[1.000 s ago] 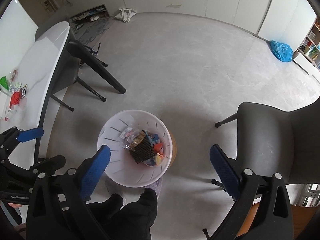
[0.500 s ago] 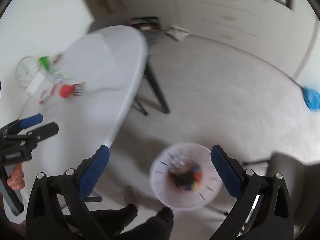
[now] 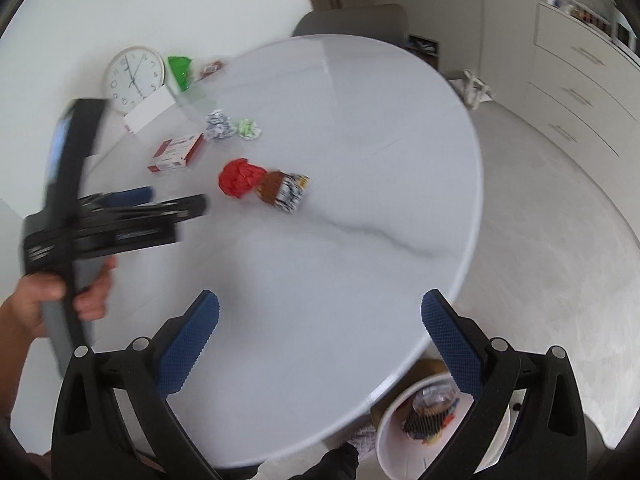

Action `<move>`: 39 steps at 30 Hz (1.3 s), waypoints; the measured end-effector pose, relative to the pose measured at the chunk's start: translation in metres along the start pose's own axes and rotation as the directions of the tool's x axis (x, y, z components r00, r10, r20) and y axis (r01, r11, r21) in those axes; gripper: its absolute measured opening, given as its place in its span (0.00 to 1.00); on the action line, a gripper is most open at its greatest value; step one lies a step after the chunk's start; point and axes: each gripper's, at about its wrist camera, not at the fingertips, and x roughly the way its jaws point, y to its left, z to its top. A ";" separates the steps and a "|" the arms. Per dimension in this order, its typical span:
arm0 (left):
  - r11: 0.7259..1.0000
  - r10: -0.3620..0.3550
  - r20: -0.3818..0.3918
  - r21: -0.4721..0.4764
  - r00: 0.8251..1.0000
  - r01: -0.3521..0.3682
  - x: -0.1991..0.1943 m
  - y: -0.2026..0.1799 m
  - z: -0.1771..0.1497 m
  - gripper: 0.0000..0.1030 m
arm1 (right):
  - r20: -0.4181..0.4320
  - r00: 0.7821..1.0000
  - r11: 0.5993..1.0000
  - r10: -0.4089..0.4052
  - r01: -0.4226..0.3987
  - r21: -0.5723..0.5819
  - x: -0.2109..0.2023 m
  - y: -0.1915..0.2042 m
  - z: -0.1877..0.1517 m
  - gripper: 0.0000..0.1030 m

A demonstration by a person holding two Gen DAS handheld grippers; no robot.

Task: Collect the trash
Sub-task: 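Grasp the red crumpled paper with the left tool while the right tool grasps the brown printed packet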

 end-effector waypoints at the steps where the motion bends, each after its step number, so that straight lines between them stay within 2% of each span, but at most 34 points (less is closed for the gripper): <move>1: 1.000 -0.003 -0.009 -0.005 1.000 0.003 0.012 0.003 0.007 0.86 | -0.007 1.000 1.000 0.003 -0.003 -0.009 0.007 0.003 0.006 0.98; 9: 1.000 -0.013 -0.087 -0.006 0.996 0.013 0.082 0.009 0.038 0.61 | -0.087 0.996 0.999 0.027 -0.030 -0.039 0.053 0.009 0.036 0.98; 13: 1.000 -0.024 -0.086 0.009 0.996 0.025 0.094 0.009 0.041 0.53 | -0.121 0.992 0.994 0.048 -0.059 -0.089 0.078 0.013 0.050 0.98; 14: 1.000 -0.023 -0.081 0.015 0.996 0.025 0.095 0.009 0.042 0.48 | -0.126 0.990 0.992 0.057 -0.070 -0.106 0.082 0.014 0.053 0.98; 16: 1.000 -0.025 -0.080 0.013 0.997 0.026 0.095 0.012 0.044 0.45 | -0.139 0.987 0.980 0.079 -0.102 -0.170 0.095 0.018 0.062 0.98; 18: 0.999 -0.036 -0.079 -0.012 0.996 0.035 0.093 0.017 0.045 0.42 | -0.153 0.984 0.961 0.091 -0.127 -0.246 0.106 0.025 0.070 0.98; 21: 0.999 -0.039 -0.069 -0.041 0.997 0.036 0.085 0.027 0.043 0.41 | -0.174 0.980 0.905 0.097 -0.160 -0.393 0.126 0.038 0.083 0.98; 27: 0.996 -0.042 -0.043 -0.085 0.998 0.039 0.059 0.047 0.034 0.41 | -0.220 0.970 0.769 0.106 -0.220 -0.601 0.162 0.060 0.101 0.97; 31: 0.992 -0.040 -0.027 -0.119 0.999 0.036 0.041 0.060 0.025 0.41 | -0.261 0.962 0.696 0.084 -0.244 -0.676 0.180 0.066 0.103 0.84; 35: 0.990 -0.033 -0.018 -0.136 0.999 0.031 0.026 0.067 0.016 0.41 | -0.289 0.956 0.651 0.052 -0.252 -0.716 0.188 0.069 0.098 0.69; 37: 0.990 -0.032 -0.014 -0.136 0.999 0.029 0.020 0.067 0.013 0.41 | -0.300 0.953 0.645 0.047 -0.258 -0.719 0.189 0.068 0.096 0.55; 39: 0.991 -0.031 -0.010 -0.128 0.999 0.030 0.015 0.065 0.010 0.41 | -0.294 0.954 0.655 0.054 -0.256 -0.711 0.186 0.067 0.095 0.44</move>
